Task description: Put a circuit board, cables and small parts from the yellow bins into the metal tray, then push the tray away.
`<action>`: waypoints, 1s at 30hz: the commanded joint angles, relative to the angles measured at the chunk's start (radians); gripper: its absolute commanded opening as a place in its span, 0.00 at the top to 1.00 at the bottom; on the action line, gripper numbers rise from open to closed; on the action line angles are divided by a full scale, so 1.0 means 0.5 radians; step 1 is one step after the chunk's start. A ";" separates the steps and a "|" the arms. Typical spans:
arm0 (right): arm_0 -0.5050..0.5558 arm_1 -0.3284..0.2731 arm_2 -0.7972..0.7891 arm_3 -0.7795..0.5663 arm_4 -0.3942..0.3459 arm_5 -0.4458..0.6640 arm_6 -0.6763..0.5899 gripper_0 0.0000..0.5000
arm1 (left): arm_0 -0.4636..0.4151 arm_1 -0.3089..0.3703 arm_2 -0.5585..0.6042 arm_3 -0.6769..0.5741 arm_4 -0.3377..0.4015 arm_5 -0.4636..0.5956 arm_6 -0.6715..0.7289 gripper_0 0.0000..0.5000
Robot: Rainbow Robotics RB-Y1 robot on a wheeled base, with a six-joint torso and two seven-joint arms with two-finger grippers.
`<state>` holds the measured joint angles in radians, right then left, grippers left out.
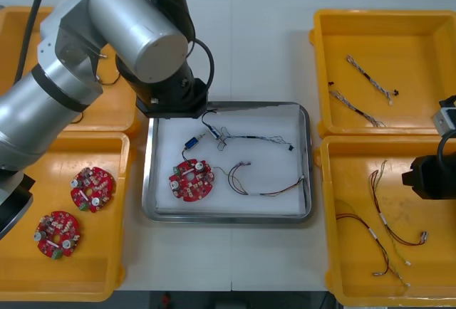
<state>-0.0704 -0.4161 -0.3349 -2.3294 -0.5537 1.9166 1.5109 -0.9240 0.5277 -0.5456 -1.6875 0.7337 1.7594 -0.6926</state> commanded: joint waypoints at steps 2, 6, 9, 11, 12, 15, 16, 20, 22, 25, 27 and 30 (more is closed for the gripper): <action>-0.086 -0.122 0.188 -0.066 -0.065 0.006 -0.070 0.00 | 0.026 0.098 0.315 -0.119 0.030 0.243 -0.434 0.00; -0.160 -0.171 0.302 -0.066 -0.089 0.006 -0.086 0.00 | 0.053 0.159 0.487 -0.141 0.039 0.321 -0.587 0.00; -0.236 -0.196 0.403 -0.066 -0.108 0.006 -0.092 0.00 | 0.115 0.227 0.640 -0.166 0.057 0.321 -0.741 0.00; -0.286 -0.208 0.470 -0.066 -0.117 0.006 -0.095 0.00 | 0.173 0.273 0.732 -0.193 0.067 0.321 -0.818 0.00; -0.325 -0.214 0.526 -0.066 -0.123 0.006 -0.095 0.00 | 0.219 0.307 0.794 -0.208 0.073 0.321 -0.870 0.00; -0.414 -0.226 0.661 -0.066 -0.132 0.006 -0.110 0.00 | 0.320 0.380 0.901 -0.224 0.079 0.321 -0.983 0.00; -0.451 -0.232 0.722 -0.066 -0.132 0.006 -0.116 0.00 | 0.363 0.411 0.947 -0.233 0.079 0.321 -1.029 0.00; -0.577 -0.248 0.921 -0.066 -0.132 0.006 -0.150 0.00 | 0.501 0.494 1.116 -0.258 0.091 0.321 -1.167 0.00; -0.641 -0.248 1.038 -0.066 -0.132 0.006 -0.159 0.00 | 0.562 0.531 1.202 -0.258 0.103 0.321 -1.235 0.00; -0.706 -0.248 1.185 -0.066 -0.135 0.006 -0.162 0.00 | 0.624 0.577 1.288 -0.258 0.119 0.321 -1.312 0.00; -0.755 -0.248 1.308 -0.066 -0.135 0.006 -0.147 0.00 | 0.676 0.607 1.361 -0.258 0.134 0.321 -1.364 0.00; -0.816 -0.248 1.489 -0.066 -0.126 0.006 -0.132 0.00 | 0.783 0.629 1.487 -0.282 0.159 0.321 -1.440 0.00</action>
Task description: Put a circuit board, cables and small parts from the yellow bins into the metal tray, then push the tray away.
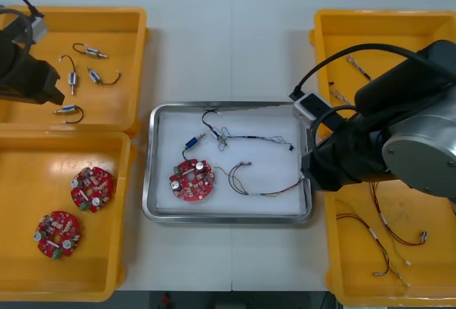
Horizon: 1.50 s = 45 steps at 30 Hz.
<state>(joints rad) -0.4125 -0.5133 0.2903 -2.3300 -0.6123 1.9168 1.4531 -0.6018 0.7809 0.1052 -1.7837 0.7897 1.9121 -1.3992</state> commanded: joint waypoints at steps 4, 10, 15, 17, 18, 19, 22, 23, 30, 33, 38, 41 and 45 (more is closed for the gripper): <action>-0.200 -0.050 0.466 -0.062 0.050 0.006 0.011 0.00 | 0.265 0.123 0.320 -0.151 0.068 0.015 -0.067 0.00; -0.362 0.005 0.803 0.092 0.068 0.006 0.076 0.00 | 0.443 0.119 0.437 -0.277 0.086 0.015 -0.079 0.00; -0.448 0.079 0.975 0.221 0.105 -0.177 0.168 0.00 | 0.535 0.119 0.483 -0.366 0.123 0.015 -0.067 0.00; -0.473 0.100 1.036 0.264 0.154 -0.256 0.281 0.00 | 0.566 0.119 0.501 -0.403 0.139 0.015 -0.061 0.00; -0.479 0.106 1.073 0.285 0.181 -0.306 0.334 0.00 | 0.581 0.119 0.520 -0.421 0.145 0.015 -0.061 0.00; -0.482 0.109 1.098 0.300 0.200 -0.345 0.367 0.00 | 0.587 0.119 0.532 -0.430 0.151 0.015 -0.064 0.00; -0.485 0.109 1.162 0.340 0.234 -0.487 0.435 0.00 | 0.612 0.116 0.566 -0.449 0.178 0.015 -0.070 0.00; -0.485 0.112 1.190 0.368 0.243 -0.551 0.478 0.00 | 0.627 0.119 0.578 -0.461 0.188 0.015 -0.073 0.00; -0.507 0.128 1.386 0.500 0.335 -0.735 0.579 0.00 | 0.728 0.104 0.652 -0.553 0.221 0.015 -0.073 0.00; -0.531 0.146 1.466 0.537 0.359 -0.738 0.573 0.00 | 0.768 0.104 0.661 -0.587 0.231 0.015 -0.067 0.00; -0.540 0.189 1.536 0.610 0.362 -0.738 0.573 0.00 | 0.805 0.104 0.667 -0.605 0.246 0.015 -0.058 0.00; -0.540 0.217 1.573 0.641 0.405 -0.741 0.573 0.00 | 0.817 0.104 0.667 -0.605 0.249 0.015 -0.049 0.00; -0.537 0.251 1.619 0.675 0.467 -0.750 0.564 0.00 | 0.836 0.104 0.667 -0.605 0.252 0.015 -0.049 0.00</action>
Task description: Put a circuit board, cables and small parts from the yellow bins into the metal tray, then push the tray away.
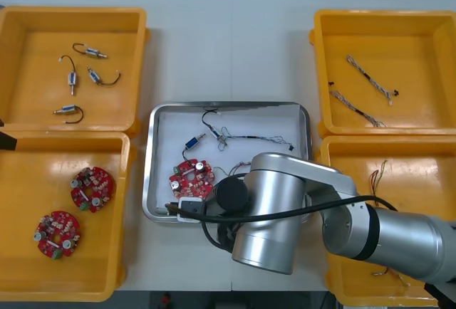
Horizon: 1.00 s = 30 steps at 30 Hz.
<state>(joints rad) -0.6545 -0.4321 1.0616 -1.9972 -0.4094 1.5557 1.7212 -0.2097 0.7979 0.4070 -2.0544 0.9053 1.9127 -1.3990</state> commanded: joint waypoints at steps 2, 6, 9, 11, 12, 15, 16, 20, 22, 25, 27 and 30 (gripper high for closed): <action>-0.056 0.106 0.083 0.046 0.070 -0.031 0.037 0.00 | 0.057 0.070 0.063 -0.064 0.030 0.014 -0.046 0.00; -0.056 0.106 0.083 0.055 0.089 -0.025 0.043 0.05 | 0.060 0.070 0.051 -0.064 0.033 0.014 -0.043 0.00; -0.053 0.091 0.089 0.055 0.098 -0.019 0.043 0.22 | 0.060 0.070 0.051 -0.064 0.033 0.014 -0.043 0.00; -0.053 0.088 0.092 0.055 0.101 -0.019 0.043 0.43 | 0.060 0.070 0.051 -0.064 0.033 0.014 -0.043 0.00; -0.053 0.082 0.092 0.055 0.101 -0.019 0.037 0.60 | 0.060 0.070 0.051 -0.064 0.033 0.014 -0.043 0.00; -0.056 0.085 0.092 0.055 0.101 -0.010 0.027 0.89 | 0.060 0.070 0.051 -0.064 0.033 0.014 -0.043 0.00; -0.056 0.085 0.092 0.055 0.101 -0.007 0.027 0.91 | 0.060 0.070 0.051 -0.064 0.033 0.014 -0.043 0.00; -0.075 0.082 0.095 0.055 0.101 -0.007 0.040 0.99 | 0.060 0.070 0.051 -0.064 0.033 0.014 -0.043 0.00; -0.084 0.082 0.095 0.055 0.101 -0.007 0.034 1.00 | 0.060 0.070 0.051 -0.064 0.033 0.014 -0.043 0.00; -0.093 0.076 0.095 0.055 0.101 -0.010 0.027 1.00 | 0.060 0.070 0.051 -0.064 0.033 0.014 -0.043 0.00; -0.099 0.067 0.095 0.055 0.101 -0.013 0.027 1.00 | 0.060 0.070 0.051 -0.064 0.033 0.014 -0.043 0.00; -0.115 0.054 0.095 0.055 0.104 -0.025 0.027 1.00 | 0.060 0.070 0.051 -0.064 0.033 0.014 -0.043 0.00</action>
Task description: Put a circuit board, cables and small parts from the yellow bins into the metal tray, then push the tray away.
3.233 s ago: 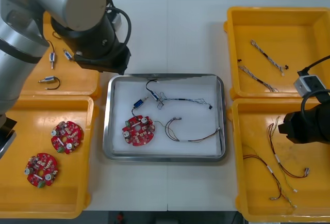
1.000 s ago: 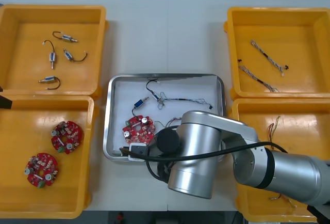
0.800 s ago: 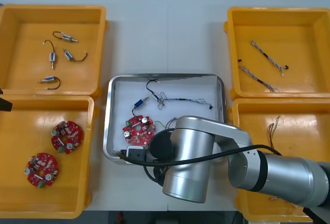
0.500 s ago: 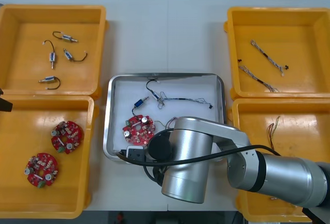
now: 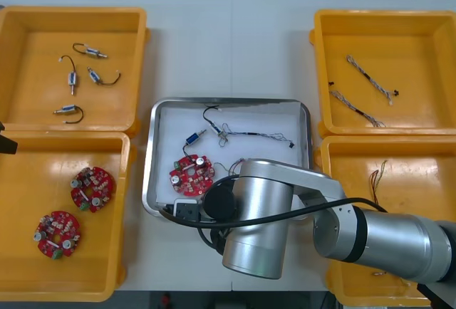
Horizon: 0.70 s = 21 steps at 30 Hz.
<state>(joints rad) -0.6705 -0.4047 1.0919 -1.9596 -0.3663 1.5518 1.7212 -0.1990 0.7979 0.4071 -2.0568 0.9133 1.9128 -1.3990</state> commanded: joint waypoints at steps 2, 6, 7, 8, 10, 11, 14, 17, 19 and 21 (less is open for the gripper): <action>-0.092 -0.007 0.034 -0.020 0.018 -0.020 0.027 1.00 | 0.039 0.070 0.051 -0.059 0.017 0.014 -0.043 0.00; -0.113 -0.043 0.034 -0.020 0.033 -0.069 0.027 1.00 | 0.039 0.070 0.051 -0.059 0.017 0.014 -0.043 0.00; -0.119 -0.056 0.034 -0.020 0.039 -0.097 0.027 1.00 | 0.039 0.070 0.051 -0.059 0.017 0.014 -0.043 0.00; -0.123 -0.065 0.034 -0.020 0.042 -0.106 0.027 1.00 | 0.039 0.070 0.051 -0.059 0.017 0.014 -0.043 0.00; -0.150 -0.083 0.034 -0.020 0.051 -0.122 0.024 1.00 | 0.039 0.070 0.051 -0.059 0.017 0.014 -0.043 0.00; -0.156 -0.089 0.031 -0.020 0.051 -0.119 0.021 1.00 | 0.039 0.070 0.051 -0.059 0.017 0.014 -0.043 0.00; -0.187 -0.099 0.034 -0.020 0.051 -0.119 0.018 1.00 | 0.039 0.070 0.051 -0.059 0.017 0.014 -0.043 0.00; -0.233 -0.111 0.034 -0.020 0.067 -0.119 0.012 1.00 | 0.039 0.070 0.051 -0.059 0.017 0.014 -0.043 0.00; -0.270 -0.129 0.034 -0.020 0.091 -0.119 0.012 1.00 | 0.039 0.070 0.051 -0.059 0.017 0.014 -0.043 0.00; -0.297 -0.142 0.034 -0.020 0.094 -0.119 0.012 1.00 | 0.039 0.070 0.051 -0.059 0.017 0.014 -0.043 0.00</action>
<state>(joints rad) -0.7590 -0.4492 1.0957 -1.9589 -0.3331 1.5022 1.7212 -0.1990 0.7979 0.4071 -2.0571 0.9134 1.9128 -1.3990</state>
